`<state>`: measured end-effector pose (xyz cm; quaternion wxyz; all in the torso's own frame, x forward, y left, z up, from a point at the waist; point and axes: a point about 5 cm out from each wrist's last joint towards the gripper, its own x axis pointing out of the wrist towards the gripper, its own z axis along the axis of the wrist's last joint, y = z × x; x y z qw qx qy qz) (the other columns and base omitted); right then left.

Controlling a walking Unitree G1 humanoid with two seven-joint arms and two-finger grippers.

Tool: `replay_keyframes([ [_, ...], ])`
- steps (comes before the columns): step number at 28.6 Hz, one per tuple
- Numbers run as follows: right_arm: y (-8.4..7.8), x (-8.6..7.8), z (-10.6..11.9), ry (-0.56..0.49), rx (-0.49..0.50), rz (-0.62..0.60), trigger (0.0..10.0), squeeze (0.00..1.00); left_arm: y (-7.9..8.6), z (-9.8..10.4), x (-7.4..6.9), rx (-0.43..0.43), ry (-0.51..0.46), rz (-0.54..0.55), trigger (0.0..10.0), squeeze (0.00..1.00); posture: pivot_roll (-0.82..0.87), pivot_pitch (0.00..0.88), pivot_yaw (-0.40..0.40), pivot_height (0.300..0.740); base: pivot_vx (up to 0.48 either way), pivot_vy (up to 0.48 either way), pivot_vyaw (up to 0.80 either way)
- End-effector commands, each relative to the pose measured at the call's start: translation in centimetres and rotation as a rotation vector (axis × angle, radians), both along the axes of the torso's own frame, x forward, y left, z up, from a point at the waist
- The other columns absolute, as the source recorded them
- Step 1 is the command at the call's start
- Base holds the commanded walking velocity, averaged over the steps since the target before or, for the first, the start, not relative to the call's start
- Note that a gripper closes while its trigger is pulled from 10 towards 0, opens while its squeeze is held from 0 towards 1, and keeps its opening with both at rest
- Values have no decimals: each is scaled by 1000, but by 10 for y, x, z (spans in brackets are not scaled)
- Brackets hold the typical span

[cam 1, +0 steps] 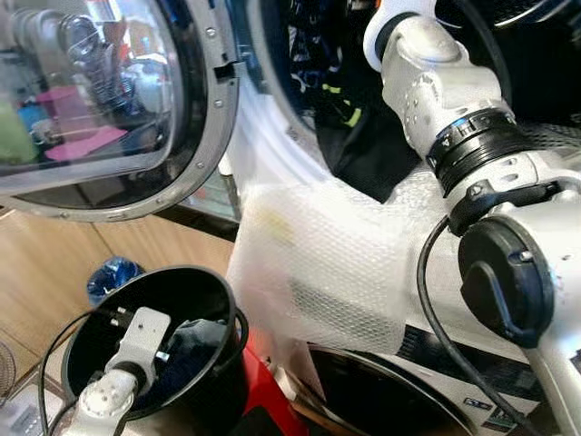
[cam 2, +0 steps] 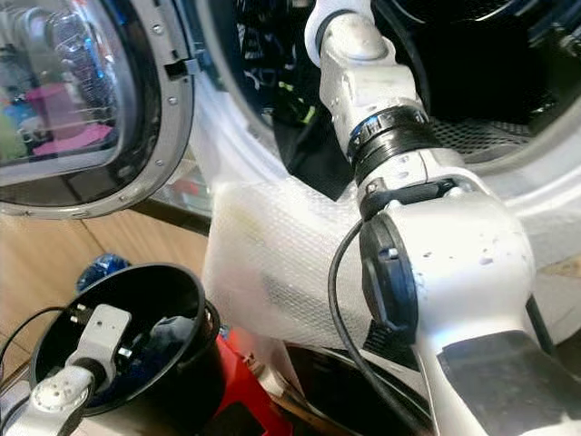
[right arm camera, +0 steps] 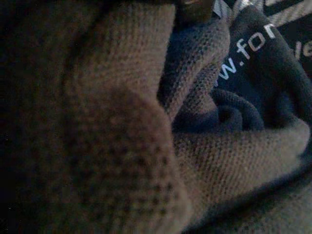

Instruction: Clothes washing

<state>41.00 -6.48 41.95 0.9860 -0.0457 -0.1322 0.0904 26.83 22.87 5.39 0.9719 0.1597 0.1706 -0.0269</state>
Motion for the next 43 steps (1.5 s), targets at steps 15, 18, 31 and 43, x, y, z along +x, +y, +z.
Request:
replay_keyframes([
  [15, -3, 0, 2, -3, 35, 39, 10000, 0, -13, 17, -7, -39, -84, -17, 10000, 0, 94, 0, 64, 740, 0, 0, 0],
  [18, -14, 0, 7, -23, 99, 28, 10000, 0, -15, 19, -16, -70, -125, 24, 10000, 0, 107, 16, 36, 740, 0, 0, 0],
  [31, -96, -3, 23, -102, 433, -350, 10000, 0, -33, 28, -36, -94, -230, 82, 10000, 0, 145, 64, -31, 740, 0, 0, 0],
  [43, -112, -5, 24, -148, 327, -447, 10000, 0, -38, 33, -35, -112, -268, 94, 10000, 0, 124, 54, -34, 740, 0, 0, 0],
])
